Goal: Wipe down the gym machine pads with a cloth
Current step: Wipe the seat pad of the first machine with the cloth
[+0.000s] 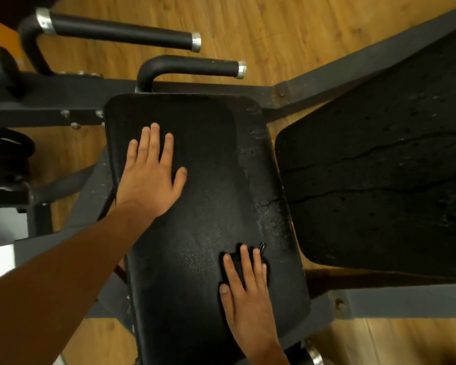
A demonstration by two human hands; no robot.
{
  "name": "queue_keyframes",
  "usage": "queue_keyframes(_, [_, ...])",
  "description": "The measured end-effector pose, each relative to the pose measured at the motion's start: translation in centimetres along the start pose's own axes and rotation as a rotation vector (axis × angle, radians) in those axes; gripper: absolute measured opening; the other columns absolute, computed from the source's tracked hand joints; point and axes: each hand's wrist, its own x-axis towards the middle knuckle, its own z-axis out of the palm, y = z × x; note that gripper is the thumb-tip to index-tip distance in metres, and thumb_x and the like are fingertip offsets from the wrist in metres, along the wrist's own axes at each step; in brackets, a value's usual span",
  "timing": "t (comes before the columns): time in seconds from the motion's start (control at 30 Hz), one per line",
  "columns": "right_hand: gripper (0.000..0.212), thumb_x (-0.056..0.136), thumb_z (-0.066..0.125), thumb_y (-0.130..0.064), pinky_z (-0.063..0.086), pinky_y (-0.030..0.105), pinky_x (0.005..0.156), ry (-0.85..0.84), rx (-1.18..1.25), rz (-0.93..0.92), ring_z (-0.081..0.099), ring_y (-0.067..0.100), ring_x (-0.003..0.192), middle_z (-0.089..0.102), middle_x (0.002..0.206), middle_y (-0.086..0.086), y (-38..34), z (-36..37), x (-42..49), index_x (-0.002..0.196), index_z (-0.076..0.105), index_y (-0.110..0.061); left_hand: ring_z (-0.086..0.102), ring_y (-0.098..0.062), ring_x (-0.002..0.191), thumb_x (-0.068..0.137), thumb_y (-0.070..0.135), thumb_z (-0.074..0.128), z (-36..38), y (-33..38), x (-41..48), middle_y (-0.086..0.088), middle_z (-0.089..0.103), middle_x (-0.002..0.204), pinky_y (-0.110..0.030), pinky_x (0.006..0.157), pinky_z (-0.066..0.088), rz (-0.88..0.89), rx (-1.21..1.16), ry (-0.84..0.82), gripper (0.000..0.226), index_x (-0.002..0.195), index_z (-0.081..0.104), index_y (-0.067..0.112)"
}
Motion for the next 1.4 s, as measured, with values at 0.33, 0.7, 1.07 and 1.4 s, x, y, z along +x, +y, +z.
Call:
queue_keyframes(0.33, [0.058, 0.107, 0.018, -0.045, -0.007, 0.045, 0.126, -0.033, 0.1, -0.07, -0.023, 0.021, 0.155, -0.008, 0.172, 0.002, -1.0, -4.6, 14.3, 0.163, 0.01, -0.031, 0.0, -0.032, 0.157, 0.105, 0.049, 0.022, -0.1, 0.8, 0.5, -0.02, 0.004, 0.169, -0.051, 0.127, 0.007, -0.048, 0.009, 0.004, 0.07, 0.162, 0.015, 0.008])
queue_keyframes(0.7, [0.057, 0.111, 0.031, -0.038, -0.005, 0.046, 0.128, 0.005, 0.09, -0.098, -0.018, 0.024, 0.156, -0.004, 0.172, 0.004, -2.5, -6.9, 24.1, 0.164, 0.013, -0.031, 0.003, -0.035, 0.156, 0.102, 0.05, 0.016, -0.1, 1.1, 0.7, -0.023, 0.006, 0.168, -0.054, 0.126, 0.009, -0.048, 0.066, -0.026, 0.074, 0.161, 0.016, 0.005])
queue_keyframes(1.07, [0.055, 0.111, 0.03, -0.036, -0.005, 0.044, 0.127, 0.077, 0.115, -0.08, -0.012, 0.028, 0.157, 0.0, 0.172, 0.006, -3.4, -8.0, 29.3, 0.164, 0.015, -0.03, 0.0, -0.036, 0.156, 0.102, 0.05, 0.014, 0.0, 1.1, 0.9, -0.024, 0.001, 0.168, -0.055, 0.126, 0.008, -0.043, 0.079, -0.044, 0.074, 0.161, 0.013, 0.005])
queue_keyframes(1.4, [0.054, 0.112, 0.029, -0.036, -0.002, 0.046, 0.127, 0.08, 0.084, -0.101, -0.008, 0.031, 0.158, 0.005, 0.172, 0.009, -4.0, -9.6, 34.4, 0.163, 0.018, -0.027, -0.001, -0.038, 0.156, 0.102, 0.051, 0.014, 0.3, 1.0, 0.9, -0.025, 0.001, 0.167, -0.056, 0.125, 0.007, -0.03, 0.084, -0.04, 0.075, 0.161, 0.012, 0.005])
